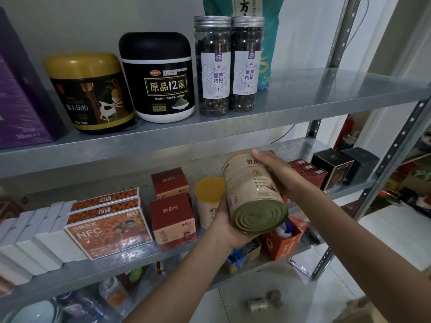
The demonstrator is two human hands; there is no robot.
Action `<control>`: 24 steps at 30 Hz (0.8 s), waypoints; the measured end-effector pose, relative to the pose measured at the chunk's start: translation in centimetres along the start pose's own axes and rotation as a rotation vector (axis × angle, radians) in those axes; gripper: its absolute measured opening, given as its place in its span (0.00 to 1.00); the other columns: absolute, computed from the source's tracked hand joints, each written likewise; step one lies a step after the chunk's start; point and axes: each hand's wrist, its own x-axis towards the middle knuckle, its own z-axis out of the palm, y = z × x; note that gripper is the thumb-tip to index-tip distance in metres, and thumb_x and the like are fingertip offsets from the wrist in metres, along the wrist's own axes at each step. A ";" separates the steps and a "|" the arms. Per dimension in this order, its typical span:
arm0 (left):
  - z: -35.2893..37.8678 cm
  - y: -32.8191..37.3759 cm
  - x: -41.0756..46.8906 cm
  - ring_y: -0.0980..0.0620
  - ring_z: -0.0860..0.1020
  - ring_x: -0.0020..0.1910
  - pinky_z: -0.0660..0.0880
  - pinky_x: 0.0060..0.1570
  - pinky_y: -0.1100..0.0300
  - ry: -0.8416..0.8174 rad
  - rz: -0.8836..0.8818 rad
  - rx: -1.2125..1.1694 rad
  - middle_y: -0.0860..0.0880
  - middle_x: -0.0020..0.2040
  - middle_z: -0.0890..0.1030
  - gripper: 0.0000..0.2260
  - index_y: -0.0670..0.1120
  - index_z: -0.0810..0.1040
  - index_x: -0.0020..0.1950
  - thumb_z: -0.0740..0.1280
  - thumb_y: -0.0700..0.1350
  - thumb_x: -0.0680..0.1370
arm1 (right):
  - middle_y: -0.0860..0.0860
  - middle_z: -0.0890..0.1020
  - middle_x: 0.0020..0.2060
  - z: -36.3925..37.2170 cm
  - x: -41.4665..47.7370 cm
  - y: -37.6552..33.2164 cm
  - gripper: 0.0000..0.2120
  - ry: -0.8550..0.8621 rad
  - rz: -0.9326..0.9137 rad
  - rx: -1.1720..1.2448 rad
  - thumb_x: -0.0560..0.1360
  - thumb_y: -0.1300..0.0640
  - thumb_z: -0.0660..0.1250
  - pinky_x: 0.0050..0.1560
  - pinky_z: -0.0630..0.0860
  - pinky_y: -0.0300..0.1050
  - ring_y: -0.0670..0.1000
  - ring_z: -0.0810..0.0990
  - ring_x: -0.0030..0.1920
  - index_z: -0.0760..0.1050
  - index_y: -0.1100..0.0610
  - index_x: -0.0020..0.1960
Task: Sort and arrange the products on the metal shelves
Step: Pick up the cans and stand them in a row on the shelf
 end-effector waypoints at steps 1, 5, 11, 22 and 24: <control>0.1 -0.1 -0.1 0.37 0.83 0.40 0.81 0.37 0.45 -0.016 -0.017 -0.022 0.37 0.46 0.83 0.26 0.40 0.77 0.60 0.66 0.62 0.75 | 0.57 0.83 0.49 -0.2 -0.1 0.4 0.25 -0.001 -0.013 0.070 0.71 0.39 0.69 0.44 0.80 0.49 0.54 0.85 0.44 0.76 0.58 0.58; 0.7 -1.1 0.0 0.37 0.83 0.38 0.81 0.36 0.45 0.012 -0.030 -0.059 0.37 0.45 0.84 0.28 0.39 0.80 0.55 0.66 0.63 0.73 | 0.57 0.85 0.38 -0.1 -0.4 1.3 0.19 -0.011 0.047 0.245 0.72 0.43 0.71 0.35 0.80 0.44 0.55 0.85 0.36 0.80 0.59 0.50; 1.4 -1.9 -0.3 0.39 0.83 0.35 0.81 0.33 0.47 0.092 0.001 0.014 0.37 0.42 0.84 0.25 0.39 0.82 0.51 0.63 0.62 0.77 | 0.54 0.84 0.34 -0.5 -0.4 1.6 0.16 0.032 0.141 0.354 0.69 0.45 0.74 0.30 0.78 0.42 0.53 0.84 0.31 0.81 0.58 0.47; 2.5 -2.7 -0.9 0.41 0.84 0.37 0.81 0.41 0.48 0.190 0.110 0.212 0.38 0.44 0.84 0.30 0.41 0.79 0.58 0.60 0.67 0.76 | 0.56 0.86 0.37 -1.0 -0.3 1.2 0.18 0.157 0.141 0.001 0.70 0.48 0.76 0.33 0.80 0.44 0.56 0.86 0.36 0.80 0.62 0.49; 2.5 -3.2 -0.8 0.41 0.83 0.41 0.80 0.44 0.47 0.193 0.108 0.170 0.38 0.46 0.84 0.30 0.41 0.79 0.58 0.61 0.67 0.76 | 0.58 0.86 0.42 -1.2 -0.3 1.1 0.19 0.142 0.172 0.002 0.70 0.47 0.76 0.44 0.82 0.51 0.59 0.86 0.42 0.80 0.62 0.51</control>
